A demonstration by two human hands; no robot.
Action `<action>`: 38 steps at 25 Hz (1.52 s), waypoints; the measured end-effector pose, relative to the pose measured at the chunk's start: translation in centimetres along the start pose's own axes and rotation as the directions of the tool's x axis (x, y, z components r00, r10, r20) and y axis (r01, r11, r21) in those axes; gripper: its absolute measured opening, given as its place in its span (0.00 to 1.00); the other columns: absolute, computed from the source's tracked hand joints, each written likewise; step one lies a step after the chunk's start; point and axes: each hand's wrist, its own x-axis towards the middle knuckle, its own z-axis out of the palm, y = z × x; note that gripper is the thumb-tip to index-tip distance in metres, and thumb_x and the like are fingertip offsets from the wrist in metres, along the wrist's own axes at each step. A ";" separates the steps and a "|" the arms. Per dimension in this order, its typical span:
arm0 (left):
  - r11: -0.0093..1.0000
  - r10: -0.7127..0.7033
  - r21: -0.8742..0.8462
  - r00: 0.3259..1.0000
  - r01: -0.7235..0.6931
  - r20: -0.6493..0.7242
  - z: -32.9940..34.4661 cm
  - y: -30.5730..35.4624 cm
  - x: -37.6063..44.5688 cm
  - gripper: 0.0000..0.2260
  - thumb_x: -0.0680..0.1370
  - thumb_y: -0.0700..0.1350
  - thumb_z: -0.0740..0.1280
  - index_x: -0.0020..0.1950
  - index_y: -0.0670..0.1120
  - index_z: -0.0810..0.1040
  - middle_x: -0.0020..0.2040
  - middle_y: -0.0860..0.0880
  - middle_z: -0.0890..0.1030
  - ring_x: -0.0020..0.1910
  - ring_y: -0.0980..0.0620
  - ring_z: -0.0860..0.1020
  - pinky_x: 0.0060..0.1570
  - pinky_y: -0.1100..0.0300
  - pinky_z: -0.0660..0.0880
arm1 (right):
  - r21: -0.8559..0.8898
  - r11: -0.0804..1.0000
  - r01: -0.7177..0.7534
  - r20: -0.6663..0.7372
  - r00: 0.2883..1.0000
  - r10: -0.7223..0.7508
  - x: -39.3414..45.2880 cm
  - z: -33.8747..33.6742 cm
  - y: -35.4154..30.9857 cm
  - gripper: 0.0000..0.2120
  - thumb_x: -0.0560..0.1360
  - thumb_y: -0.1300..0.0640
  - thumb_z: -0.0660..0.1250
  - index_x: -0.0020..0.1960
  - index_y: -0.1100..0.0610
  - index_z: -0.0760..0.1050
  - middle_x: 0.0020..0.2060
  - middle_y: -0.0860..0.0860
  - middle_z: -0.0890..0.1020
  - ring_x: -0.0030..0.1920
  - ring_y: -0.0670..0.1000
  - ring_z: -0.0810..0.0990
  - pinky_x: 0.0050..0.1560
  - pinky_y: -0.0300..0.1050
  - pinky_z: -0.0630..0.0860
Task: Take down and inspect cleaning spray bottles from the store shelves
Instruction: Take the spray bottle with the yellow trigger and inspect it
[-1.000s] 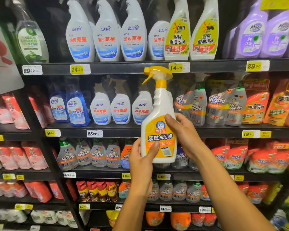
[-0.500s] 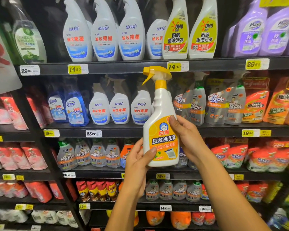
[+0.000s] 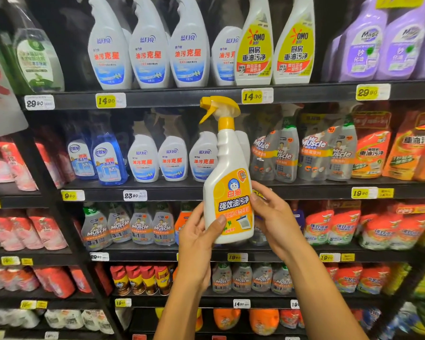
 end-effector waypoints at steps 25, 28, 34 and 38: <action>0.810 0.054 0.582 0.997 -0.072 0.049 3.5 -1.8 -2.6 0.25 0.72 0.47 0.76 0.67 0.55 0.76 0.57 0.59 0.79 0.57 0.62 0.77 0.50 0.68 0.76 | 0.461 0.859 -0.222 -0.059 0.958 0.279 -2.0 -0.8 3.6 0.14 0.82 0.56 0.58 0.62 0.56 0.78 0.52 0.59 0.84 0.49 0.57 0.84 0.60 0.62 0.75; 0.873 0.019 0.481 0.993 -0.075 0.120 2.9 -1.6 -2.2 0.16 0.75 0.41 0.73 0.59 0.58 0.78 0.51 0.60 0.83 0.53 0.61 0.80 0.47 0.68 0.78 | 0.402 0.907 -0.124 -0.139 0.971 0.194 -2.1 -0.9 3.5 0.15 0.83 0.58 0.57 0.66 0.58 0.75 0.57 0.59 0.84 0.53 0.57 0.84 0.52 0.55 0.81; 0.988 -0.115 0.120 0.986 0.101 0.120 0.6 -1.5 -0.9 0.15 0.75 0.42 0.69 0.62 0.45 0.77 0.55 0.45 0.85 0.54 0.46 0.84 0.49 0.54 0.82 | 0.185 0.983 -0.014 -0.201 0.978 0.051 -3.5 -0.9 2.0 0.22 0.72 0.55 0.71 0.64 0.60 0.77 0.56 0.60 0.84 0.55 0.61 0.84 0.52 0.56 0.82; 0.982 -0.179 -0.030 0.966 0.188 0.187 -0.9 -1.6 -0.7 0.17 0.75 0.42 0.70 0.64 0.43 0.77 0.59 0.41 0.83 0.57 0.41 0.82 0.49 0.51 0.82 | 0.137 0.990 -0.019 -0.136 0.990 0.038 -4.3 -0.9 1.1 0.22 0.71 0.55 0.72 0.64 0.58 0.78 0.56 0.59 0.84 0.55 0.60 0.84 0.53 0.56 0.82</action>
